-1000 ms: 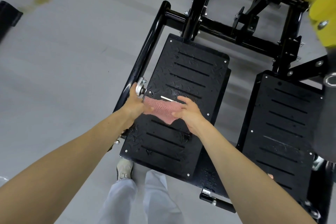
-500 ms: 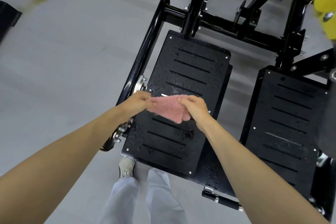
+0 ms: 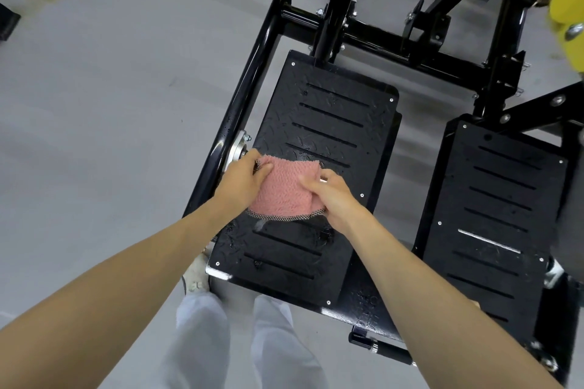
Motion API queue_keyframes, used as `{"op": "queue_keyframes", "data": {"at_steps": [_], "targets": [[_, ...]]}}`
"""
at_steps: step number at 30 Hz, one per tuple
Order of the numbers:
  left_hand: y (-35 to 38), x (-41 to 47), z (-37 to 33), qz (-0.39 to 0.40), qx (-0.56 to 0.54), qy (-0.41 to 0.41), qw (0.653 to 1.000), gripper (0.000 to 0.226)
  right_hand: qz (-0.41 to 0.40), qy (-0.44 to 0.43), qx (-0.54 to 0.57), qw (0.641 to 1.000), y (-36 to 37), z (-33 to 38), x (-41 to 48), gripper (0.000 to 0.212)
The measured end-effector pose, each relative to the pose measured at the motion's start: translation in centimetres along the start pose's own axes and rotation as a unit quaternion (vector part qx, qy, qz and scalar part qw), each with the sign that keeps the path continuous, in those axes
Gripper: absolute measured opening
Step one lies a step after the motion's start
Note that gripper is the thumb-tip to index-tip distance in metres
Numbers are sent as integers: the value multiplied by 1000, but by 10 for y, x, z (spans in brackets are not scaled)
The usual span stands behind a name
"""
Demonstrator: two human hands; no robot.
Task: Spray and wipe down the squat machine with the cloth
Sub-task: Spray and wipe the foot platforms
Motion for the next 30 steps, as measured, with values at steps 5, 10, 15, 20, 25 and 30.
{"op": "queue_keyframes", "data": {"at_steps": [5,10,15,20,25,30], "targets": [[-6,3,16,1,-37,-29,999,27,-52,-63,-26,996,23,12,-5,26],[13,4,6,117,-169,-46,978,22,-41,-32,38,998,67,15,-8,35],[12,24,21,189,-226,-87,952,34,-51,15,164,985,91,11,2,85],[-16,44,60,196,-223,-154,942,27,-97,27,318,943,109,8,16,72],[-45,76,83,189,-194,-167,948,31,-174,25,294,940,125,14,36,41],[-49,109,78,183,-177,-154,955,12,-193,11,218,957,121,23,61,31]]}}
Point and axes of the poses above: each hand's wrist, its own x-axis towards the middle knuckle, its own y-axis out of the palm, z = x × y, the point moved 10 cm from there along x, towards the middle knuckle, and after that the axes turned 2 degrees about x, right-handed, at the moved point
